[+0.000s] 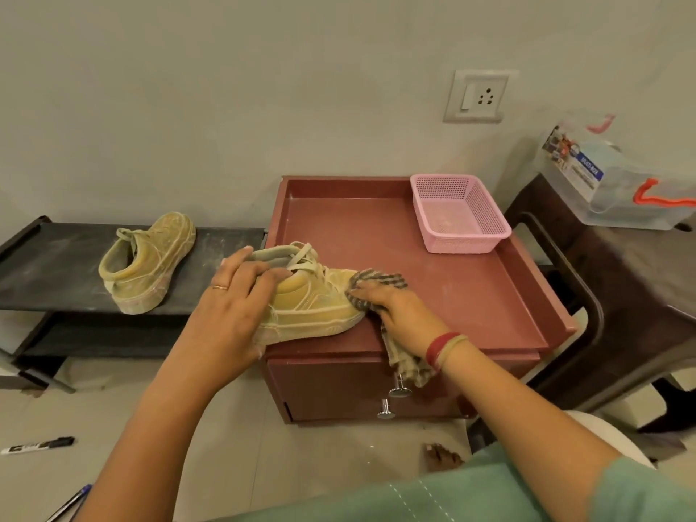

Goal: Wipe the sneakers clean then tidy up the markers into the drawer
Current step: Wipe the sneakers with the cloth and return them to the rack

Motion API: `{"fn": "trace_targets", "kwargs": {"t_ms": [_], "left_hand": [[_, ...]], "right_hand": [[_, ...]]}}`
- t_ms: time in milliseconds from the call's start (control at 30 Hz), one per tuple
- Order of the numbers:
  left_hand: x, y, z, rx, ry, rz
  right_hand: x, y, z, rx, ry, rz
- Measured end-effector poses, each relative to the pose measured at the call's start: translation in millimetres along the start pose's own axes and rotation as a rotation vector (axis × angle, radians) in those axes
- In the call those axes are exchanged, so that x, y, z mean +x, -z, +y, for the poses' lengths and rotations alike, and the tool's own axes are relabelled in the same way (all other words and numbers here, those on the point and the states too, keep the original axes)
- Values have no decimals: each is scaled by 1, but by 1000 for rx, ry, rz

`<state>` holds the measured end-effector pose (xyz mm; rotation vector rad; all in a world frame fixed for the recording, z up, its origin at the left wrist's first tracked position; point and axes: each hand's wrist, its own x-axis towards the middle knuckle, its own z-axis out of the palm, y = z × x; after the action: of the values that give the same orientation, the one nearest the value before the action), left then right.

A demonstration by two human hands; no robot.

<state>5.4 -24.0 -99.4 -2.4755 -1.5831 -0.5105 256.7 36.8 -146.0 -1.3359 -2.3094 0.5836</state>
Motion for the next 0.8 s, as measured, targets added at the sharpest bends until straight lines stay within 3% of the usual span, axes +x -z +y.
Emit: {"fn": "trace_targets", "kwargs": {"t_ms": [67, 200, 333, 467, 633, 800], "left_hand": [[0, 1, 0, -9, 14, 3], [-2, 1, 3, -62, 44, -31], [0, 0, 5, -70, 68, -29], [3, -2, 4, -167, 86, 28], [4, -4, 4, -300, 155, 69], [-1, -6, 2, -296, 112, 46]], "right_hand": [[6, 1, 4, 5, -65, 49], [-2, -13, -6, 18, 22, -10], [5, -9, 8, 40, -123, 101], [-3, -15, -8, 63, 7, 15], [11, -7, 2, 166, -162, 152], [7, -15, -18, 256, -34, 91]]}}
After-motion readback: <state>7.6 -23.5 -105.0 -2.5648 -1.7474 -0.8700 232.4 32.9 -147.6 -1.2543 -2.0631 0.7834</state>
